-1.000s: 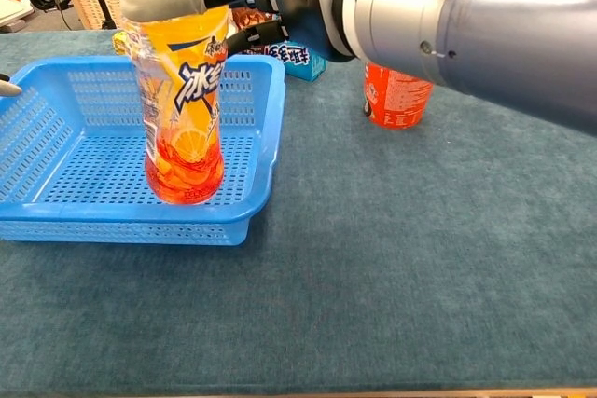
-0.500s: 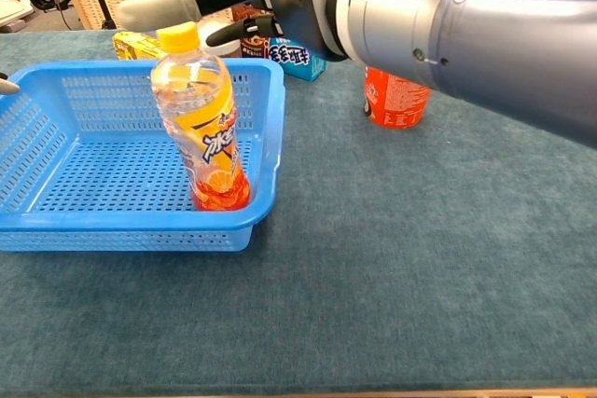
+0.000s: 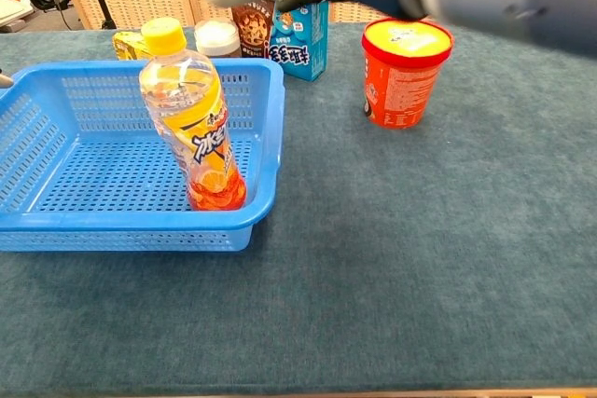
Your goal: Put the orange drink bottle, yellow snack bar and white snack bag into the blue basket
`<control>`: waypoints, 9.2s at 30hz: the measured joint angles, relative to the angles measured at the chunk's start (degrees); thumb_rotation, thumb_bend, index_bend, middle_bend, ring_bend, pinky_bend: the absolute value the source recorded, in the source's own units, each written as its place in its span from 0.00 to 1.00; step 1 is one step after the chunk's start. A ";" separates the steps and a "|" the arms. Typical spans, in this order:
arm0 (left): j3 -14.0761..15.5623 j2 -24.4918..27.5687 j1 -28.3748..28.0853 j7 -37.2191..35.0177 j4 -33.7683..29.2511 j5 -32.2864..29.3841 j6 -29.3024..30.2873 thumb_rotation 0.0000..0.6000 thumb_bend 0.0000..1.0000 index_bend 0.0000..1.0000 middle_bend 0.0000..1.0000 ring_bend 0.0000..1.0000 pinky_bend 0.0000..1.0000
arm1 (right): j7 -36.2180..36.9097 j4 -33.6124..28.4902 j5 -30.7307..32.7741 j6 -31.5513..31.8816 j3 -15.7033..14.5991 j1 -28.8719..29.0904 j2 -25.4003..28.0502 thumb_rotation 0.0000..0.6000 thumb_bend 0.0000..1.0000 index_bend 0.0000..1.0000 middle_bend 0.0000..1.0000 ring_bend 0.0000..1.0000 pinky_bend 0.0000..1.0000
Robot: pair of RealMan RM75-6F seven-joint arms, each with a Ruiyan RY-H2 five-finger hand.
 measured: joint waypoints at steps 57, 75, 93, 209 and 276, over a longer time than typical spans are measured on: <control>-10.50 6.79 -7.40 7.48 -5.13 -7.16 -6.97 1.00 0.22 0.08 0.00 0.00 0.00 | 15.06 44.03 -44.99 19.98 -18.92 -38.82 19.77 1.00 0.16 0.11 0.00 0.00 0.13; -15.04 7.62 -29.98 8.81 11.99 -22.88 -39.09 1.00 0.22 0.08 0.00 0.00 0.00 | 15.64 46.80 -41.56 18.32 -17.51 -38.93 19.56 1.00 0.16 0.11 0.00 0.00 0.13; -12.47 -1.82 -40.66 7.74 33.34 -24.45 -52.35 1.00 0.22 0.10 0.00 0.00 0.00 | 16.36 48.22 -40.54 17.36 -17.12 -38.68 19.09 1.00 0.16 0.11 0.00 0.00 0.13; -8.03 -14.33 -49.80 -8.62 54.19 -7.80 -51.40 1.00 0.50 0.85 0.60 0.54 0.48 | 22.69 48.63 -39.25 16.55 -15.52 -39.53 20.22 1.00 0.16 0.11 0.00 0.00 0.13; -4.39 30.10 -36.60 -3.76 -17.91 4.15 -37.68 1.00 0.28 0.55 0.18 0.23 0.37 | 22.06 45.96 -41.73 18.96 -16.56 -39.56 20.50 1.00 0.16 0.11 0.00 0.00 0.13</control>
